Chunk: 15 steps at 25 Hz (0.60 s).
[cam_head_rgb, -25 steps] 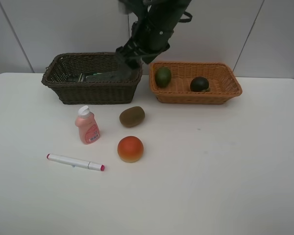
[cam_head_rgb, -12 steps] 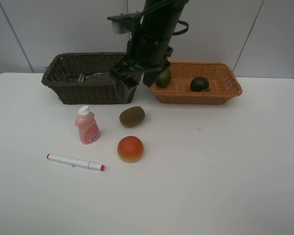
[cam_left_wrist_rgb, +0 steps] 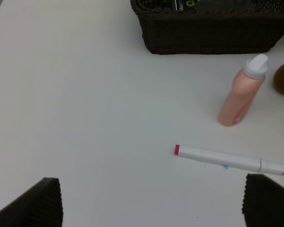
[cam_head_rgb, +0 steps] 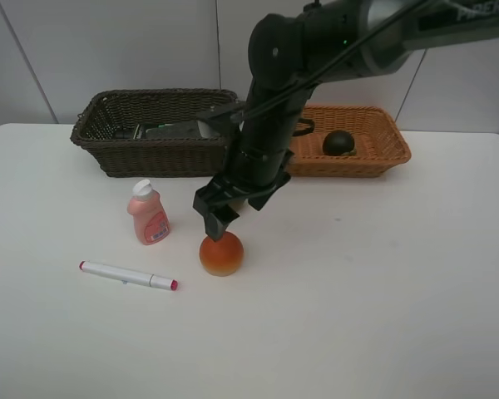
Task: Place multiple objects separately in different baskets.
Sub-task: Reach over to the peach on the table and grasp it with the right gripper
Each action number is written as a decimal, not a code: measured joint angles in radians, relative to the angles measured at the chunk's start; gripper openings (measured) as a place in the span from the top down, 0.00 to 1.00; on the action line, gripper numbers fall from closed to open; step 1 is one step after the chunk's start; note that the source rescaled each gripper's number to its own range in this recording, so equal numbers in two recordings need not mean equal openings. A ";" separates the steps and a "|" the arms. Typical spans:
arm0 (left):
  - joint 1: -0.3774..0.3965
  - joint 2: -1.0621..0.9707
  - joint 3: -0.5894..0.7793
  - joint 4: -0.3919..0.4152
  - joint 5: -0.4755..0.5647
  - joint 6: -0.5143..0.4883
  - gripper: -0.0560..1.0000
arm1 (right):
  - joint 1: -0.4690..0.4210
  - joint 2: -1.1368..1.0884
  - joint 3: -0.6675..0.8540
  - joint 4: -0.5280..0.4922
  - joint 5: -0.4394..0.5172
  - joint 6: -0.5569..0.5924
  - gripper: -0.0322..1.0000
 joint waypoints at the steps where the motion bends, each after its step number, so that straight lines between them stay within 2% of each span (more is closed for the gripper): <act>1: 0.000 0.000 0.000 0.000 0.000 0.000 0.00 | 0.000 0.001 0.010 0.002 -0.010 0.000 0.02; 10: 0.000 0.000 0.000 0.000 0.000 0.000 0.00 | 0.056 0.050 0.022 0.023 -0.074 0.000 0.02; 15: 0.000 0.000 0.000 0.000 0.000 0.000 0.00 | 0.058 0.088 0.022 0.021 -0.104 0.000 0.02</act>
